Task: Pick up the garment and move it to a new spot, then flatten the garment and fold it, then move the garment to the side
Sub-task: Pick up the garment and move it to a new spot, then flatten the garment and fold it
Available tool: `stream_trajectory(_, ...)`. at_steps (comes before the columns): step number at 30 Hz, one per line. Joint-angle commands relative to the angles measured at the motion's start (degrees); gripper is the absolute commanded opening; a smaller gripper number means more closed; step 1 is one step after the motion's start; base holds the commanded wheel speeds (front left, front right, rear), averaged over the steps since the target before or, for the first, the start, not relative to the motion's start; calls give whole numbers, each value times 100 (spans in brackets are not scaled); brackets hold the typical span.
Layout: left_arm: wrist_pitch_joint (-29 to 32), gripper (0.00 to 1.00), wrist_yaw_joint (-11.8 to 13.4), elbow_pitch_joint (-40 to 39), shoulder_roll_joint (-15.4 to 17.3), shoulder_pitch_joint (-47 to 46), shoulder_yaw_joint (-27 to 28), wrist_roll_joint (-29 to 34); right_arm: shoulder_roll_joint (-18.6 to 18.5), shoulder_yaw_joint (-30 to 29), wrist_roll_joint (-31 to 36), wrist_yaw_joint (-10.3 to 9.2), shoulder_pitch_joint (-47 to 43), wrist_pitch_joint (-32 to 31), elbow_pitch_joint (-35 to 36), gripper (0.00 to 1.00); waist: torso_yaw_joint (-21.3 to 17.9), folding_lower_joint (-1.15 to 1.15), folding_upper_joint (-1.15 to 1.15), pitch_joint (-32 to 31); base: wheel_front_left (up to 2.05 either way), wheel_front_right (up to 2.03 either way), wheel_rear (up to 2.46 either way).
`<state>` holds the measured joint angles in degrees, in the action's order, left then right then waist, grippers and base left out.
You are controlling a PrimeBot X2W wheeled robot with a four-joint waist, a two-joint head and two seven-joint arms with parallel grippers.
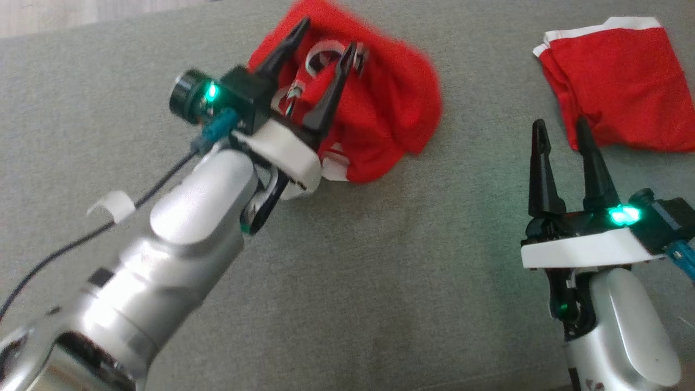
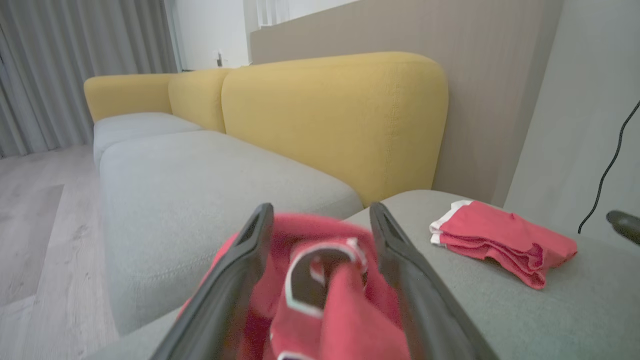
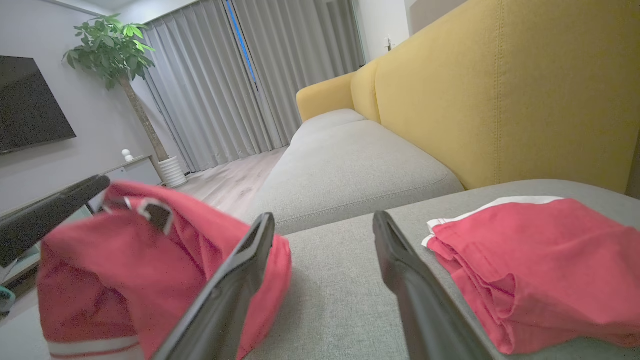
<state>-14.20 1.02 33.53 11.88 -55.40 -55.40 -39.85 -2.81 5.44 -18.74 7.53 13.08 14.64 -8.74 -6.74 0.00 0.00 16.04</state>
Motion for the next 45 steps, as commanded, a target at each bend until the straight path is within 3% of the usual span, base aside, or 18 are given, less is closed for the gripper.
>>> stream_trajectory(1, -56, 100, 10, -77, 111, 7, 249, 32, -7, 96, -23, -4, 49, 36, 221, 100, 78, 0, 0, -23, 0, 0, 0)
stream_trajectory(4, -74, 100, 20, -197, 173, 323, 488, 78, -7, 58, 28, -4, 13, 36, 201, 100, 226, 0, 0, -89, 0, 0, 0)
stream_trajectory(14, -79, 100, 77, -1634, 514, 2340, 2204, 862, -7, -84, 281, -4, -280, 36, 27, 100, 890, 0, 0, -585, 0, 0, 0)
stream_trajectory(20, -79, 100, 2, -2094, 345, 3426, 3003, 1231, -7, -91, 317, -4, -426, 36, -80, 100, 1061, 0, 0, -799, 0, 0, 0)
stream_trajectory(27, -79, 100, -294, -2405, -216, 4244, 3840, 1783, -7, -88, 329, -4, -509, 36, -169, 100, 1170, 0, 0, -829, 0, 0, 0)
stream_trajectory(34, -79, 100, -638, -2396, -615, 4210, 4177, 2217, -7, -148, 436, -4, -311, 36, -375, 100, 1328, 0, 0, -649, 0, 0, 0)
stream_trajectory(45, -80, 100, -824, -2269, -855, 4015, 4245, 2372, -7, -100, 575, -4, 1057, -365, -2376, 100, 1649, 0, 0, -253, 0, 0, 0)
